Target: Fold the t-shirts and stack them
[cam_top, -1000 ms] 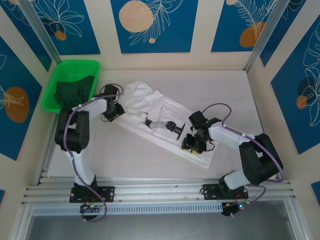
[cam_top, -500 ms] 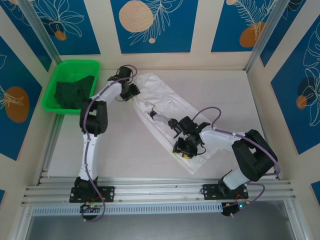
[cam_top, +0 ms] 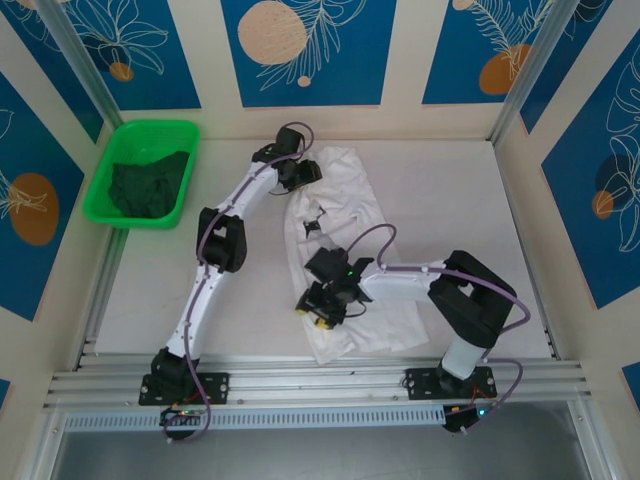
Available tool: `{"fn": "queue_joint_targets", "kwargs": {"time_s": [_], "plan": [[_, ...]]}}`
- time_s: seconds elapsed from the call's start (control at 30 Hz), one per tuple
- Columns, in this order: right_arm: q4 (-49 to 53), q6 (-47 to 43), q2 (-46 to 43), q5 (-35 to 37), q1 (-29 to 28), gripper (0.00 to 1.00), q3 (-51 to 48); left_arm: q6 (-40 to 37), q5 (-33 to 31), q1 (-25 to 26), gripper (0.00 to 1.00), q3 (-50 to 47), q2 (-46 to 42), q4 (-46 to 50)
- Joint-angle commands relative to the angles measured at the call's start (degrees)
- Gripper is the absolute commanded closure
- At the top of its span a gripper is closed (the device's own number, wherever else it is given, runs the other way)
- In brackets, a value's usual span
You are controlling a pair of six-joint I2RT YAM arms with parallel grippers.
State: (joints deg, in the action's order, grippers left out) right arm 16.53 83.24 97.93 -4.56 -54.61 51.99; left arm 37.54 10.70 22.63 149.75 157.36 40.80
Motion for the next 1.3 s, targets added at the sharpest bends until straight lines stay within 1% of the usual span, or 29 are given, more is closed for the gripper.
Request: {"fn": "queue_joint_targets", "kwargs": {"time_s": [0.0,0.1,0.23,0.37,0.47,0.53,0.6,0.73,0.77,0.83,0.87,0.93,1.0,1.03,1.1,1.17,1.2,1.27], "plan": [[0.4,7.1,4.9,4.0,-2.4,0.48,1.7,-0.1,-1.3,-1.7,0.45,1.8,1.9,-0.1],[0.8,8.3,7.8,4.7,-2.9,0.48,5.8,0.1,-3.1,-3.2,0.46,3.5,2.7,-2.0],[1.6,9.3,11.0,5.4,-3.8,0.47,11.2,0.6,-3.3,-5.3,0.46,7.4,4.6,-3.1],[9.3,5.1,12.6,7.6,-5.6,0.45,19.0,1.3,-3.2,-7.6,0.45,7.5,4.0,-3.9],[12.0,3.0,10.0,11.1,-6.0,0.44,19.4,0.3,-2.4,-8.8,0.42,7.4,2.3,-3.2],[12.8,1.3,8.1,13.1,-6.4,0.44,19.7,-1.5,-2.3,-9.1,0.38,7.4,0.5,-2.5],[15.2,-2.1,6.4,14.9,-6.6,0.43,21.7,-3.6,-3.2,-9.3,0.32,7.3,-1.7,-1.1],[20.3,-8.6,3.3,19.3,-6.2,0.43,25.0,-5.5,-3.8,-9.7,0.25,6.0,-6.0,1.4],[20.8,-10.2,2.0,20.5,-5.3,0.41,24.9,-5.6,-3.8,-9.9,0.24,5.1,-7.1,2.1],[21.1,-13.8,-0.6,21.3,-1.9,0.41,24.4,-5.9,-3.8,-10.0,0.23,2.8,-9.5,2.8],[20.1,-16.7,-1.7,20.4,1.0,0.42,24.1,-6.2,-4.0,-10.0,0.23,1.4,-10.4,3.3],[20.4,-22.1,-2.0,17.9,7.4,0.45,25.3,-6.5,-4.0,-10.0,0.29,-0.5,-11.6,4.7],[20.9,-28.3,-0.4,16.4,14.2,0.5,28.5,-6.9,-3.7,-9.8,0.39,-2.7,-12.4,5.2],[21.2,-30.7,0.9,16.6,16.5,0.52,29.9,-7.3,-3.6,-9.6,0.44,-3.6,-12.5,5.3],[21.1,-35.4,4.8,16.9,21.8,0.64,34.0,-8.0,-2.8,-9.3,0.58,-5.1,-12.2,5.3],[20.1,-38.0,8.9,16.0,26.1,0.78,37.5,-8.5,-1.8,-9.0,0.66,-5.5,-11.2,5.6],[19.5,-39.8,11.7,13.7,28.0,0.84,39.9,-8.6,-1.2,-8.8,0.69,-5.6,-10.5,5.8],[19.6,-42.1,17.6,10.9,31.1,0.88,45.3,-9.0,0.1,-8.4,0.7,-5.8,-9.2,5.5]]}}
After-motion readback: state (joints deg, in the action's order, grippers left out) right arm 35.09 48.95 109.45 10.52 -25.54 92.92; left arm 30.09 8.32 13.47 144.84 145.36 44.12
